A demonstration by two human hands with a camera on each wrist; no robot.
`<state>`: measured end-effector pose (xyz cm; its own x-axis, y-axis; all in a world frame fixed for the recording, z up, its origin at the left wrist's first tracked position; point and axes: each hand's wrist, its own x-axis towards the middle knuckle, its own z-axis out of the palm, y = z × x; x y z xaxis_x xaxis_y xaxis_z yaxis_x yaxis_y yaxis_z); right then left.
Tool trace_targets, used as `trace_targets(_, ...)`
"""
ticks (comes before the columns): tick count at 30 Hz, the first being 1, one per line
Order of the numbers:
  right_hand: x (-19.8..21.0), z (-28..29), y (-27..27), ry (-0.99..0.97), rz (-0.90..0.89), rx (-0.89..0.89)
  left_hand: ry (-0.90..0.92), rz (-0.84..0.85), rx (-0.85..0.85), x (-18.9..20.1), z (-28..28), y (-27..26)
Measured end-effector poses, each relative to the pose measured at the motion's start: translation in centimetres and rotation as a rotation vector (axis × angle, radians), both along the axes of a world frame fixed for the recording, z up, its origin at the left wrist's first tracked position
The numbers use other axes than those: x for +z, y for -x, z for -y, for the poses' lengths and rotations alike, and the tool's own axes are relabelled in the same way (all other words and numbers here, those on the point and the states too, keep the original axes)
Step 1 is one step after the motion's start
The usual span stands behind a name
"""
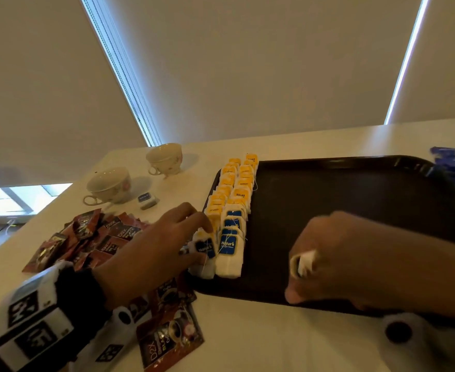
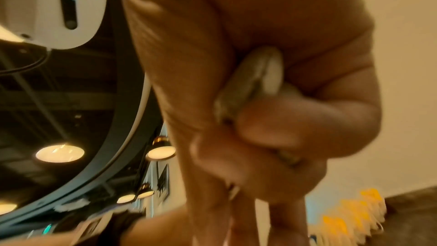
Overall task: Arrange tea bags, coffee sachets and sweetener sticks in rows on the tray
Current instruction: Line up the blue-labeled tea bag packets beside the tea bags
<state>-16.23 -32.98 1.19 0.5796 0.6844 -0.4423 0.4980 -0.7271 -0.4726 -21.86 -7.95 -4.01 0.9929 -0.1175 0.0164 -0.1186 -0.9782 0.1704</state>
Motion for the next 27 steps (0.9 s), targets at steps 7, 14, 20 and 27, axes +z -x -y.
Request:
trace_targets(7,-2.1,-0.3,1.3,0.107,0.157,0.245,-0.053,-0.050,-0.142,0.8,1.2,1.0)
trace_targets(14,-2.9,-1.1,1.7,0.221,0.171,0.304,0.013,-0.087,0.120,0.4,-0.2,-0.2)
trace_targets(20,-2.9,-1.1,1.7,0.185,0.119,0.289,0.095,-0.033,0.202,1.7,-0.4,-0.3)
trace_targets(27,-2.8,-1.3,1.9,0.193,0.150,0.292,-0.106,0.047,-0.307,0.5,0.9,1.7)
